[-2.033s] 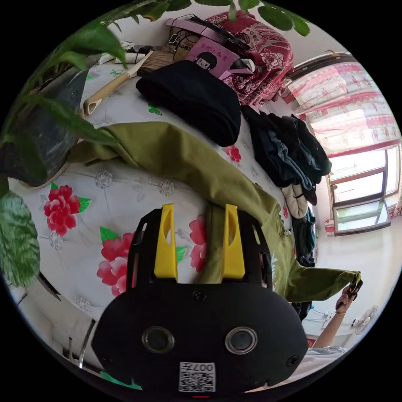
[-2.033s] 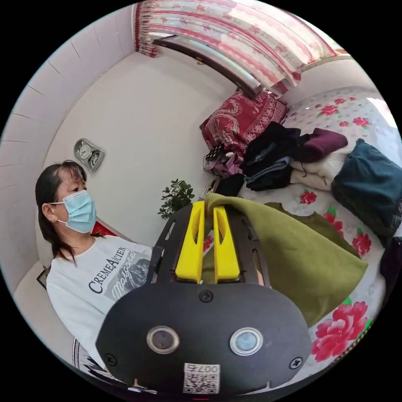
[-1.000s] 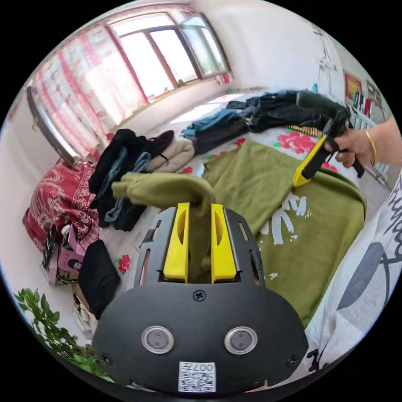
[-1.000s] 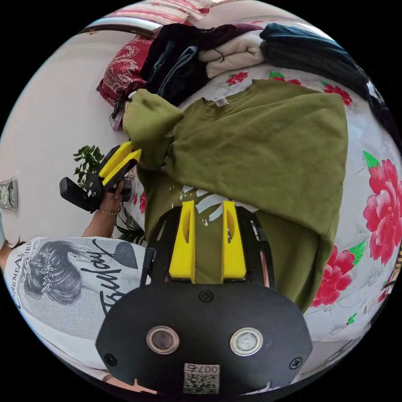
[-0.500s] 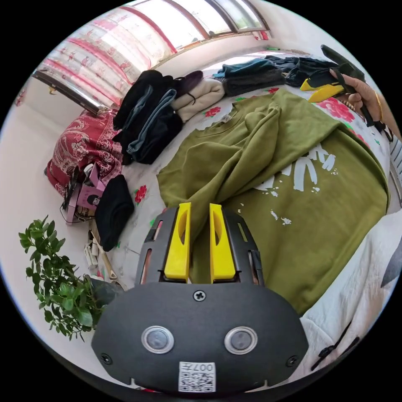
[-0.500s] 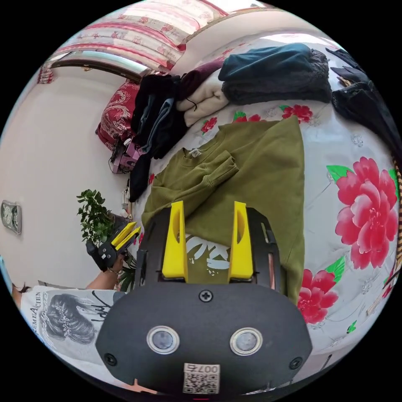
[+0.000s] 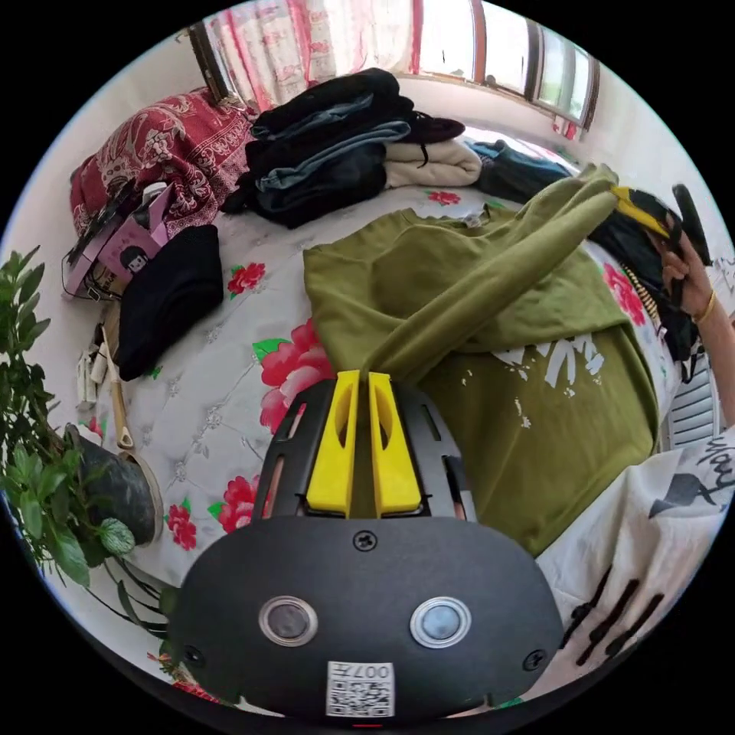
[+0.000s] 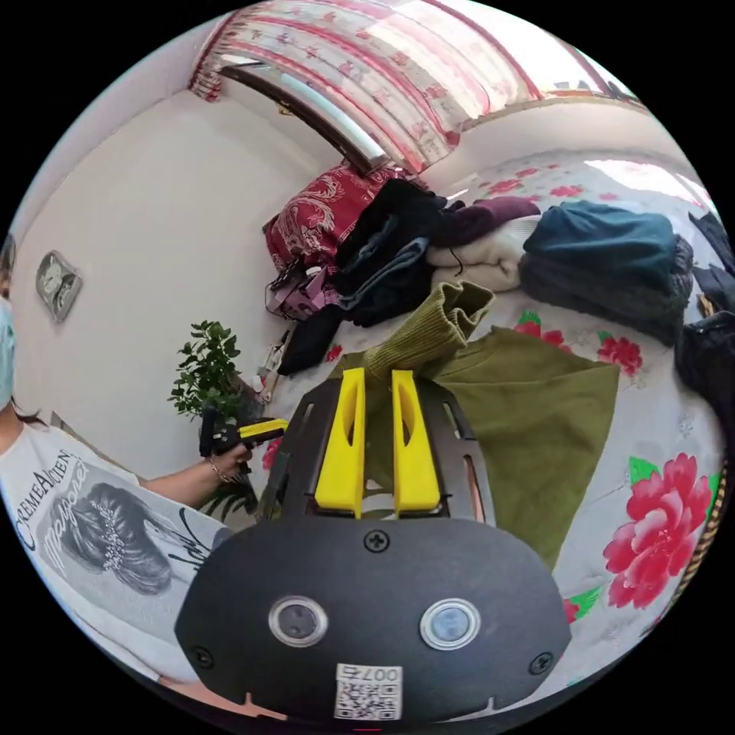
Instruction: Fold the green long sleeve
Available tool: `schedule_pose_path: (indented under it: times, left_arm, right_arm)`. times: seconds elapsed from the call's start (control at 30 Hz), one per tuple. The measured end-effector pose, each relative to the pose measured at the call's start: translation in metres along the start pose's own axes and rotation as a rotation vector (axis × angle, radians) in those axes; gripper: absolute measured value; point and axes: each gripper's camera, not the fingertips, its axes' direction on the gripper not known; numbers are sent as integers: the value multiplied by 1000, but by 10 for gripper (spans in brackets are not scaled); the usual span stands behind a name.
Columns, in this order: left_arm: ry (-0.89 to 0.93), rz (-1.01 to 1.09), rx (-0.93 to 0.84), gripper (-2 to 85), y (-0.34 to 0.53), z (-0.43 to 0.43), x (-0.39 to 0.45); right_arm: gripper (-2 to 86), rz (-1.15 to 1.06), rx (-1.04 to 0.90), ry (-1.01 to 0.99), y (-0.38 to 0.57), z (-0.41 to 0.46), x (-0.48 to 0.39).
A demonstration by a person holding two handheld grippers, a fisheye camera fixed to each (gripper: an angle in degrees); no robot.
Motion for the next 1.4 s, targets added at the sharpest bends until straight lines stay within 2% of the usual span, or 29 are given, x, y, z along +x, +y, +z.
schedule_pose_path:
  times: [0.07, 0.1, 0.2, 0.3, 0.4, 0.47, 0.67, 0.73, 0.9, 0.97, 1.07, 1.27, 1.4]
  left_arm:
    - [44, -33, -11, 3, 3, -3, -12]
    - [37, -57, -18, 9, 4, -5, -21]
    - [24, -103, -5, 35, 6, -7, -43]
    - [40, -133, -48, 63, 4, 8, -61]
    - [43, -140, -148, 79, 11, 33, -69]
    - [41, -154, -156, 81, 21, 38, -72]
    - [45, -190, -177, 87, 39, 33, -72]
    - [36, -191, -175, 85, 40, 36, -68]
    - [-150, -285, -236, 21, 19, 51, -52]
    - [-117, -285, -238, 8, 11, 53, -38]
    - [36, -253, -199, -1, 0, 60, 2]
    - [-80, -154, -144, -1, 5, 59, 83]
    - [-105, -270, -135, 4, 18, 30, 72]
  right_arm:
    - [73, 116, -90, 107, 22, 14, 22]
    - [74, 254, -178, 138, 39, 23, 46]
    - [79, 391, -160, 136, 79, 16, 65]
    - [84, 355, -173, 319, 93, 11, 48]
    - [87, 288, -303, 477, 94, 29, 35]
    - [88, 293, -349, 548, 98, 38, 34]
    - [79, 341, -373, 475, 89, 68, 50]
    - [62, 326, -429, 535, 76, 77, 57]
    - [26, 233, -478, 403, 62, 71, 70]
    - [21, 210, -492, 427, 61, 65, 74]
    - [20, 157, -508, 564, 63, 42, 85]
    - [65, 320, -457, 586, 85, -30, 143]
    - [92, 307, -369, 537, 79, -49, 137]
